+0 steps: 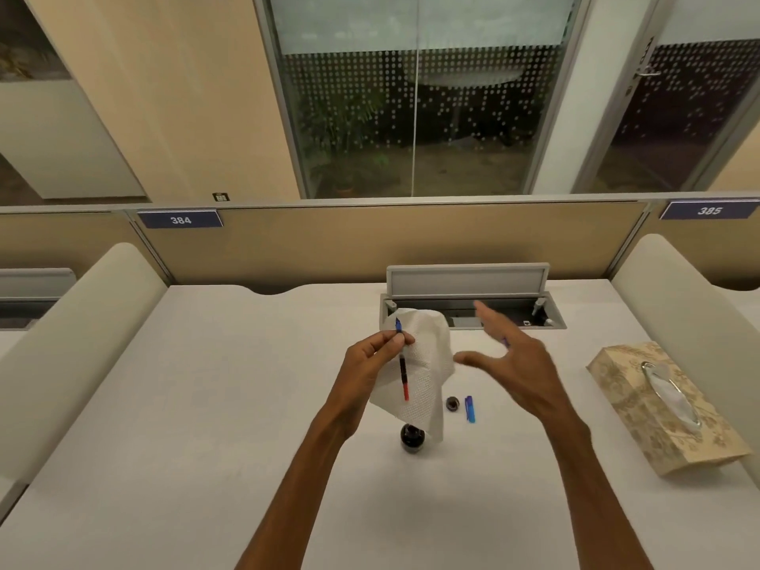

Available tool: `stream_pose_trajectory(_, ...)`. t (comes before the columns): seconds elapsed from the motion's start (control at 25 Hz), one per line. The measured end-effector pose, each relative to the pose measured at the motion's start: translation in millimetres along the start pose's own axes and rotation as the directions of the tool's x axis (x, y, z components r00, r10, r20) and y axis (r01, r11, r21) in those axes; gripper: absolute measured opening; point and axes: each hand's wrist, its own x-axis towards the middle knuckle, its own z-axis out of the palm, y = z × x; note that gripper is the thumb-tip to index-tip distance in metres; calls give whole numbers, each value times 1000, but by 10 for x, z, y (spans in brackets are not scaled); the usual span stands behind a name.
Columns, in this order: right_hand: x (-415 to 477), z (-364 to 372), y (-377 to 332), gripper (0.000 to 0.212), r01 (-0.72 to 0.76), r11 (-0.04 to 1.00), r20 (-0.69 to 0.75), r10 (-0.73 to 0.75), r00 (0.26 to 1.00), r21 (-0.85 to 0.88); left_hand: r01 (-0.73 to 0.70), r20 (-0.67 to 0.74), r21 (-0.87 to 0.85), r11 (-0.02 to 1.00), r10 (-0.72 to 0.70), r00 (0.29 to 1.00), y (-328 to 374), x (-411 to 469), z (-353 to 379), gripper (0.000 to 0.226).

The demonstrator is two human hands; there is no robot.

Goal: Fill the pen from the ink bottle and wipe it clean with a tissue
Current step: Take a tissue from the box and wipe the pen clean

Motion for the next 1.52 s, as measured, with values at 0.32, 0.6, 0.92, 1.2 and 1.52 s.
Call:
stream_pose_trajectory(0.32,-33,525,-239,37,-117,885,308,-31,951,451,14,25,-67,998,-13,1000,108,34,-83,23)
stream_pose_trajectory(0.6,7,565,-307,45,-205,706,319,-31,947,677,31,82,-181,983,-17,996,157,57,-199,29)
stream_pose_trajectory(0.92,191,683,-216,6,-228,712,54,258,965,664,-99,-33,162,982,106,994,178,-41,-246,23)
stream_pose_trajectory(1.2,193,690,-317,14,-91,900,-115,154,981,426,-214,-154,193,958,244,957,232,-105,-119,29)
stream_pose_trajectory(1.52,148,603,-483,28,-191,694,102,168,980,694,-119,-158,200,973,152,976,152,-130,-40,28)
